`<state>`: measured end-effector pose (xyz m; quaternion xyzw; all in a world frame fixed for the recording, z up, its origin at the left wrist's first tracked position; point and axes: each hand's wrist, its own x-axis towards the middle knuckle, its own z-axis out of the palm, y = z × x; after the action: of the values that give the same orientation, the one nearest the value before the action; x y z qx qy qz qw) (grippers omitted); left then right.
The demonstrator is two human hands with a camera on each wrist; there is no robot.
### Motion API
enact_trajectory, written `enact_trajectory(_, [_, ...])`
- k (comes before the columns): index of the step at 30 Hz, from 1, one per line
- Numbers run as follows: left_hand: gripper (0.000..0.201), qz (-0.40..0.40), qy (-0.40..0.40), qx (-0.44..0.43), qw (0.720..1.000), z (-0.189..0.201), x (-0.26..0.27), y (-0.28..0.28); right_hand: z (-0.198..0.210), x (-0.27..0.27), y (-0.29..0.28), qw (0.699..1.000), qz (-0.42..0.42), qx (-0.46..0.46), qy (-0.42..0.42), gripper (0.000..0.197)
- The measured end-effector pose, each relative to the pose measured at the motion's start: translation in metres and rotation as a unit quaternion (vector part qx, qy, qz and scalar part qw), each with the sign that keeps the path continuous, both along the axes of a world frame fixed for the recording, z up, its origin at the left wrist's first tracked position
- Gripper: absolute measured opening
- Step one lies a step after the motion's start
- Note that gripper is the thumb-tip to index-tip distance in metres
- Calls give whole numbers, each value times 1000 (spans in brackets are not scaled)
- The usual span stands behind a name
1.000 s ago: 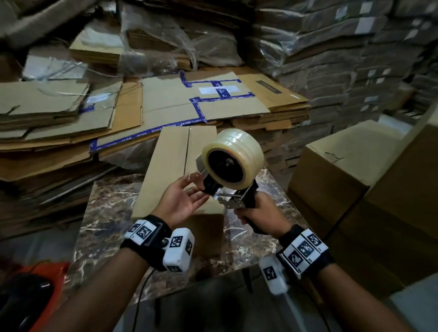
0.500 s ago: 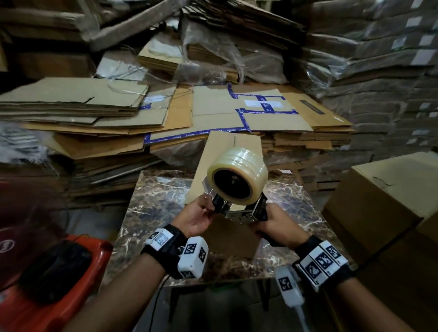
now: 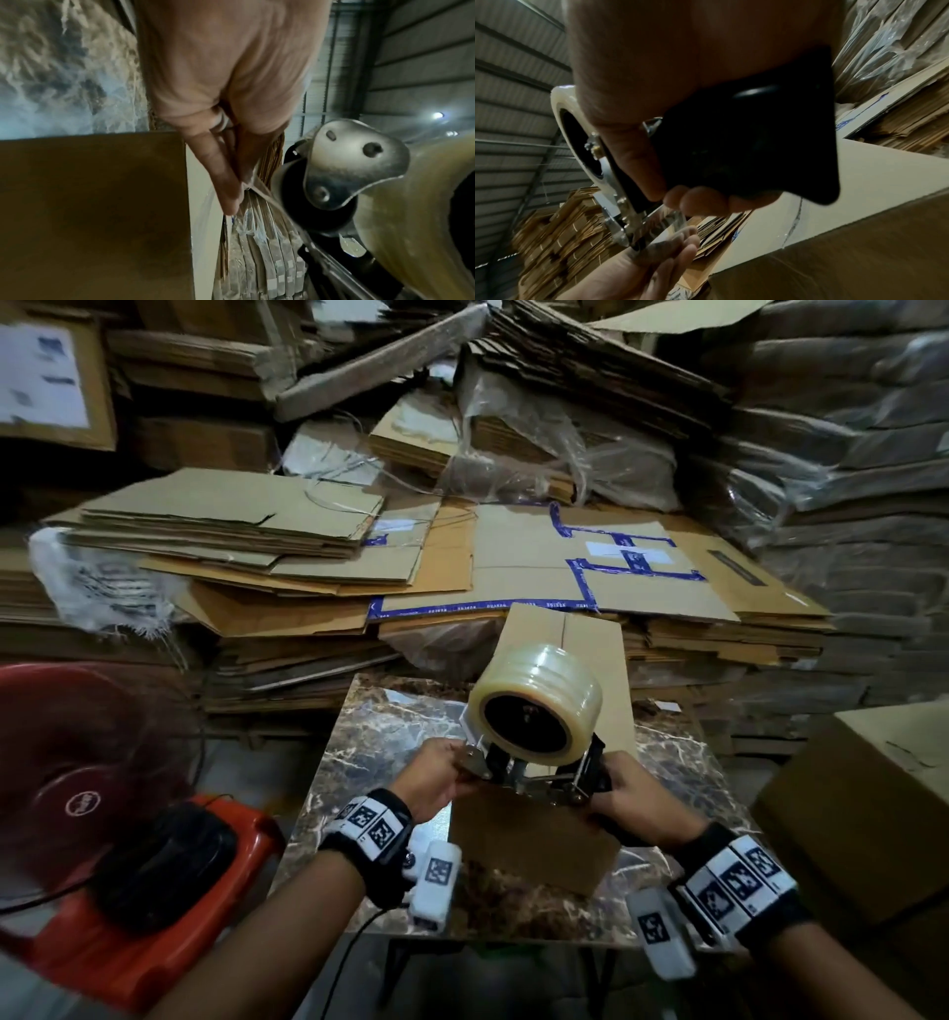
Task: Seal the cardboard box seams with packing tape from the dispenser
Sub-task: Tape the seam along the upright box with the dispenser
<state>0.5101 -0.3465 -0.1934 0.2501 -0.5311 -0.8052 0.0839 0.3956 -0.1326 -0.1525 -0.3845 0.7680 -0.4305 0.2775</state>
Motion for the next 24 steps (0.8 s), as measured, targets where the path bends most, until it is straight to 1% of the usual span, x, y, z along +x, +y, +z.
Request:
enact_trajectory(2, [42,-20,-17,-32,999,-3,0,-8,3,-1,-1,1000,-6,8,7,13])
enact_trajectory(4, [23,-38,-20,-54,998,-4,0,-14,2,-4,-3,1000,-5,20,17,15])
enact_trajectory(5, [18,-46,-14,-65,997,-4,0,-16,0,-6,-5,999,-3,27,25,16])
enact_trajectory(8, [25,-67,-9,-105,992,-9,-2,-22,-6,-14,-9,998,-3,38,45,16])
enact_trajectory(10, [25,-80,-7,-120,989,-10,-3,-25,-8,-17,-12,998,-2,41,55,18])
enact_trajectory(14, [17,-92,-10,-95,991,-11,-6,-34,-7,-20,-12,996,-2,52,68,22])
enact_trajectory(17, [35,-119,-23,-98,988,-10,-8,-39,-3,-20,-10,997,1,54,54,16])
enact_trajectory(18, [35,-126,-28,-105,986,-9,-9,-41,0,-19,-10,998,3,52,44,14])
enact_trajectory(21, [23,-153,-39,-132,979,-9,-12,-47,4,-19,-12,998,10,45,33,15])
enact_trajectory(24, [24,-190,-52,-179,964,-6,-16,-53,3,-27,-14,997,11,53,50,16])
